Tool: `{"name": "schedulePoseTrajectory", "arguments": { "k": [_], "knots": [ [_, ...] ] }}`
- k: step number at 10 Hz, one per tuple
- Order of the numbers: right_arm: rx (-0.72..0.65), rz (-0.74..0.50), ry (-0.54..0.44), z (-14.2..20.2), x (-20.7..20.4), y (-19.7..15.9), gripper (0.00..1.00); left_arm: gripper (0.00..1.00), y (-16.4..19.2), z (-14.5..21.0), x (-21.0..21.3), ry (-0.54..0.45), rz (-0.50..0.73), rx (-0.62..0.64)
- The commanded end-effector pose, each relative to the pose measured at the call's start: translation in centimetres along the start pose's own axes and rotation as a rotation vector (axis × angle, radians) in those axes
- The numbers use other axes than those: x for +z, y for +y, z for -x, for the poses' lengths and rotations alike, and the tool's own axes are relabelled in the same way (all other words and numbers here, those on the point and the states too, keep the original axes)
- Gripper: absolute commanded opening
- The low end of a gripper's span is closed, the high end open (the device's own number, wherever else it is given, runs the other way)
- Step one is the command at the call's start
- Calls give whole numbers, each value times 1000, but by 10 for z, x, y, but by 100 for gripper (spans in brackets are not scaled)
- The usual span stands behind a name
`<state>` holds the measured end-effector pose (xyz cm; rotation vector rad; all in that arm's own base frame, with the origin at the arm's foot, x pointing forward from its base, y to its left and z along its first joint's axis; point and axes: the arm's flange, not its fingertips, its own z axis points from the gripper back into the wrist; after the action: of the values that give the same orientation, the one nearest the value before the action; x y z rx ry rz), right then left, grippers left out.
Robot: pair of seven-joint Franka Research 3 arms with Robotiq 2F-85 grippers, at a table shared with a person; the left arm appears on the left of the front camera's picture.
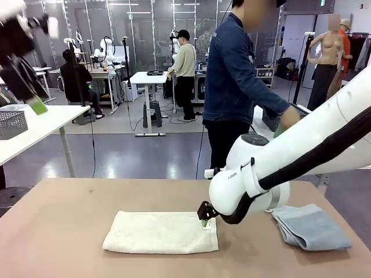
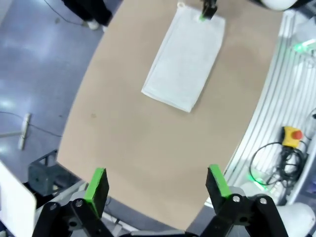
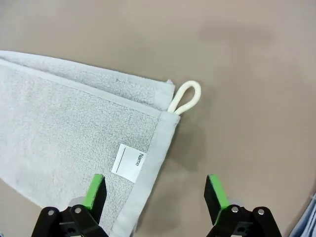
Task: Fold the towels and place them in the basket.
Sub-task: When a person lays out a Towel with hook on the table, fold it in half twice.
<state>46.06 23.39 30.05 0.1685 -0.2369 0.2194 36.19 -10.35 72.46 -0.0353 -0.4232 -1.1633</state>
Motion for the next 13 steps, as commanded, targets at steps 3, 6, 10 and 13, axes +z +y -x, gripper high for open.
{"name": "schedulePoseTrajectory", "arguments": {
  "k": [3,6,10,13],
  "knots": [
    [-73,45,65,-5,-10,20,100,100,-28,12,78,38,-161,77],
    [-41,19,65,3,-9,10,100,100,-24,11,75,0,-141,29],
    [-41,19,65,3,-9,10,100,100,-24,11,75,0,-141,29],
    [-119,84,112,-3,-1,24,100,100,-24,11,75,0,-141,29]
  ]
}}
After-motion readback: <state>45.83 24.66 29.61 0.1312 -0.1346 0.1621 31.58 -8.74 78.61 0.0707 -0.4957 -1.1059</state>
